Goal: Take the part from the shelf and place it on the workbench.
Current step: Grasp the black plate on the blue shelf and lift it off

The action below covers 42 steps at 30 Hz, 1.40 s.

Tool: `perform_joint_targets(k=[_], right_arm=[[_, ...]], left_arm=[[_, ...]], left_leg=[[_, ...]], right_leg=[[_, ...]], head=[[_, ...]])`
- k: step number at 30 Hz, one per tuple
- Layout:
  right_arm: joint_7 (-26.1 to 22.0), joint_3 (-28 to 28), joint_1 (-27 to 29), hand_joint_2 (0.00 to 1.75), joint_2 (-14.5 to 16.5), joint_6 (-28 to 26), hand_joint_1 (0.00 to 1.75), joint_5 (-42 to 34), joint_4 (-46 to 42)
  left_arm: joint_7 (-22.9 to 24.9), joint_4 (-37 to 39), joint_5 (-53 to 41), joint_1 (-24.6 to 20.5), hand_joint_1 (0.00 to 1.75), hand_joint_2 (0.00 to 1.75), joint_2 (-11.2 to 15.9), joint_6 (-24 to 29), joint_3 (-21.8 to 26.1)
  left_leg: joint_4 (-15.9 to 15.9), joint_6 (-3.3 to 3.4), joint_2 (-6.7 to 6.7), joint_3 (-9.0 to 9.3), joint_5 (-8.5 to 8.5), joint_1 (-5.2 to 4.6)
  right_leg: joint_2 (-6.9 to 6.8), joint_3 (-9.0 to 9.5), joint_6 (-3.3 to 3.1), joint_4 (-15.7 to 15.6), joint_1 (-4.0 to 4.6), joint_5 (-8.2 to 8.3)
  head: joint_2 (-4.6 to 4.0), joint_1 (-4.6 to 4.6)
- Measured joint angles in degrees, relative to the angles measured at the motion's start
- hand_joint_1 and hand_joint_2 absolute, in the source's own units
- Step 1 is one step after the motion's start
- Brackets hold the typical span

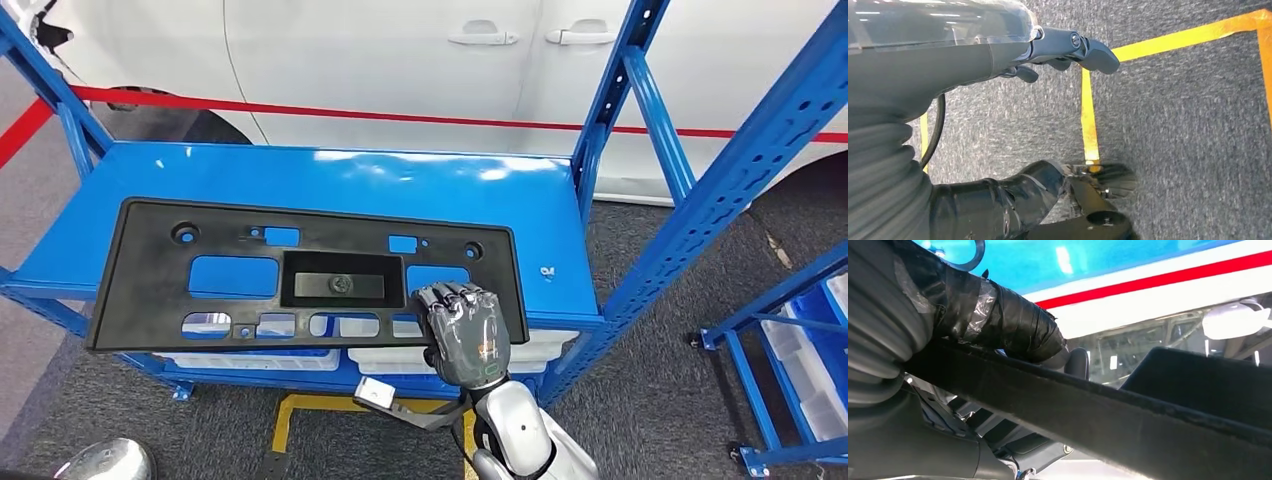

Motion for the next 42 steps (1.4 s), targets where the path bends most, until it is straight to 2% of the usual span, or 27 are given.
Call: perform_joint_targets(k=[2,3,4,5,7,8,9,12,13,15,17,18,19,20,22,24,27,28,30,32,33,34,35,37,38,39,42], right_arm=[[0.0,0.0,0.1,1.75,0.0,0.0,1.75,0.0,0.0],[0.0,0.0,0.1,1.75,0.0,0.0,1.75,0.0,0.0],[0.0,0.0,0.2,1.75,0.0,0.0,1.75,0.0,0.0],[0.0,0.0,0.2,1.75,0.0,0.0,1.75,0.0,0.0],[0.0,-0.1,0.2,1.75,0.0,0.0,1.75,0.0,0.0],[0.0,-0.1,0.1,1.75,0.0,0.0,1.75,0.0,0.0],[0.0,-0.1,0.1,1.75,0.0,0.0,1.75,0.0,0.0],[0.0,-0.2,0.1,1.75,0.0,-0.1,1.75,-0.1,0.0],[0.0,-0.3,0.1,1.75,0.0,-0.1,1.75,-0.1,0.0],[0.0,-0.3,0.1,1.75,0.0,-0.1,1.75,-0.1,0.0],[0.0,-0.4,0.2,1.75,-0.1,-0.1,1.75,-0.1,0.0],[0.0,-0.4,0.3,1.75,-0.1,-0.1,1.75,-0.1,0.0],[0.0,-0.4,0.3,1.75,-0.1,-0.1,1.75,-0.1,0.0],[0.0,-0.5,0.3,1.75,-0.1,-0.2,1.75,-0.1,0.0],[0.0,-0.7,0.2,1.75,-0.1,-0.2,1.75,-0.2,0.0],[-0.1,-0.9,0.2,1.75,-0.1,-0.4,1.75,-0.2,0.0],[-0.1,-1.0,0.2,1.75,-0.1,-0.5,1.75,-0.3,0.0],[-0.1,-1.0,0.2,1.75,-0.1,-0.6,1.75,-0.3,0.0],[-0.1,-1.1,0.2,1.75,0.0,-0.7,1.75,-0.3,0.0],[-0.1,-1.1,0.3,1.75,0.0,-0.9,1.75,-0.4,0.0],[-0.1,-1.1,0.3,1.75,0.0,-0.9,1.75,-0.4,0.0],[-0.1,-1.2,0.4,1.75,0.0,-0.9,1.75,-0.4,0.0],[-0.1,-1.2,0.5,1.75,0.0,-0.9,1.75,-0.4,0.0],[-0.1,-1.3,0.6,1.75,0.0,-1.0,1.75,-0.4,-0.1],[-0.1,-1.4,0.6,1.75,0.0,-1.0,1.75,-0.4,-0.2],[-0.2,-1.5,0.6,1.75,0.0,-1.1,1.75,-0.4,-0.2],[-0.2,-1.7,0.7,1.75,0.0,-1.2,1.75,0.0,-0.3]], left_arm=[[0.0,0.0,0.0,0.0,0.0,1.75,0.0,0.0,0.0],[0.0,0.0,0.0,0.1,0.0,1.75,0.0,0.0,0.0],[0.1,0.0,0.0,0.1,0.0,1.75,0.0,0.0,0.0],[0.1,0.0,0.0,0.1,0.0,1.75,0.0,0.0,0.0],[0.1,0.0,0.0,0.0,0.0,1.75,0.0,0.0,0.0],[0.1,0.0,0.0,-0.1,0.0,1.75,0.0,0.0,0.0],[0.1,0.0,-0.1,-0.1,0.0,1.75,0.0,0.0,0.0],[0.1,0.0,-0.1,0.0,0.0,1.75,0.0,0.0,0.0],[0.1,0.0,-0.1,-0.1,0.0,1.75,0.0,0.0,0.0],[0.1,0.0,-0.1,-0.2,0.0,1.75,0.0,0.0,0.0],[0.2,0.0,-0.1,-0.2,0.0,1.75,0.0,0.0,0.0],[0.2,0.0,-0.1,-0.1,0.0,1.75,0.0,0.0,0.0],[0.2,0.0,-0.1,-0.1,0.0,1.75,0.0,0.0,0.0],[0.2,0.0,-0.1,-0.1,0.0,1.75,0.0,0.0,0.0],[0.2,0.0,-0.1,-0.1,0.0,1.75,0.0,0.0,0.0],[0.2,0.0,-0.1,-0.2,0.0,1.75,0.0,0.0,0.0],[0.3,0.0,-0.1,-0.2,0.0,1.75,0.0,0.0,0.0],[0.3,0.0,-0.1,-0.2,0.0,1.75,0.0,0.0,0.0],[0.3,0.0,-0.1,-0.1,0.0,1.75,0.0,0.0,0.0],[0.3,0.0,-0.1,-0.1,0.0,1.75,0.0,0.0,0.0],[0.3,0.0,-0.1,-0.1,0.0,1.75,0.0,0.0,0.0],[0.3,0.0,-0.1,0.0,0.0,1.75,0.0,0.0,0.0],[0.3,0.0,-0.1,0.0,0.0,1.75,0.0,0.0,0.0],[0.3,0.0,-0.1,-0.1,0.0,1.75,0.0,0.0,0.0],[0.3,0.0,-0.1,-0.1,0.0,1.75,0.0,0.0,0.0],[0.3,0.0,-0.1,-0.1,0.0,1.75,0.0,0.0,0.0],[0.3,0.0,-0.1,0.0,0.0,1.75,0.0,0.1,0.0]], left_leg=[[7.2,-0.51,0.01,-2.54,-3.6,0.19],[8.9,-0.68,0.01,-2.87,-4.1,0.29],[8.2,-0.78,0.02,-2.0,-3.46,0.39],[5.2,-0.82,0.04,0.04,-1.95,0.51],[-3.1,-0.62,0.02,4.87,0.69,0.54],[-5.8,-0.37,-0.01,6.31,1.35,0.45],[-7.1,-0.07,-0.06,6.82,1.49,0.33],[-7.5,1.16,-0.01,6.42,2.39,0.24],[-7.7,1.69,0.07,6.23,2.83,0.32],[-8.0,2.49,0.23,5.59,3.61,0.44],[-7.8,2.71,0.29,4.62,4.15,0.34],[-7.6,2.7,0.31,4.13,4.38,0.3],[-7.4,2.65,0.31,3.66,4.59,0.27],[-7.3,2.56,0.29,3.3,4.74,0.26],[-6.9,2.23,0.24,2.83,5.02,0.16],[-6.7,1.64,0.23,2.56,5.37,0.0],[-6.8,0.55,0.23,2.29,5.88,0.02],[-6.3,0.24,0.21,2.0,5.3,0.06],[-2.1,-0.27,0.15,0.24,1.81,0.17],[5.5,-0.68,0.16,-2.37,-2.77,0.18],[8.1,-0.79,0.16,-2.98,-3.97,0.2],[8.8,-0.82,0.16,-2.59,-4.1,0.21],[6.9,-0.76,0.17,-0.98,-3.19,0.21],[-1.4,-0.35,0.15,4.49,-0.53,0.16],[-4.9,-0.03,0.12,6.61,0.4,0.04],[-7.2,0.28,0.09,7.85,0.86,-0.09],[-7.9,1.33,0.12,7.75,1.61,-0.21]], right_leg=[[-0.11,-0.78,-0.1,0.2,0.02,0.42],[-0.13,-1.15,-0.04,0.3,0.02,0.59],[-0.13,-1.45,0.06,0.5,0.01,0.73],[-0.12,-1.67,0.18,0.6,-0.02,0.84],[-0.09,-2.04,0.54,1.1,0.03,1.0],[-0.07,-2.22,0.82,1.2,0.12,1.12],[-0.05,-2.39,1.17,1.3,0.21,1.3],[0.05,-2.75,2.32,1.2,0.19,1.68],[0.1,-3.14,2.6,2.0,0.11,0.86],[0.21,-5.1,2.95,6.9,-0.05,-2.98],[0.23,-7.86,3.21,14.4,-0.05,-7.13],[0.23,-8.48,3.26,16.7,-0.05,-7.99],[0.23,-7.93,3.23,16.7,-0.04,-7.71],[0.22,-6.19,3.09,14.4,-0.04,-6.49],[0.23,-1.08,2.56,6.3,0.09,-3.67],[0.26,1.49,2.05,1.5,0.4,-2.5],[0.23,1.25,1.22,0.8,0.51,-1.72],[0.15,1.1,0.81,0.5,0.37,-1.3],[-0.03,0.46,0.1,0.1,0.06,-0.4],[-0.08,-0.59,-0.15,0.2,0.13,0.28],[-0.1,-1.11,-0.12,0.3,0.17,0.59],[-0.11,-1.57,-0.07,0.4,0.2,0.87],[-0.09,-1.93,0.01,0.5,0.2,1.09],[-0.06,-2.41,0.31,0.8,0.25,1.45],[-0.04,-2.55,0.53,0.9,0.32,1.61],[-0.03,-2.68,0.82,1.0,0.39,1.79],[0.02,-3.0,1.89,1.0,0.46,2.42]], head=[[0.0,-0.03],[0.0,-0.03],[0.0,-0.03],[0.0,-0.03],[0.0,-0.03],[0.0,-0.03],[0.0,-0.02],[0.0,-0.01],[0.0,0.01],[0.0,0.05],[0.0,0.07],[0.0,0.07],[0.0,0.07],[0.0,0.07],[0.0,0.06],[0.0,0.04],[0.0,0.05],[0.0,0.03],[0.0,0.0],[0.0,-0.04],[0.0,-0.04],[0.0,-0.05],[0.0,-0.05],[0.0,-0.05],[0.0,-0.04],[0.0,-0.03],[0.0,-0.03]])
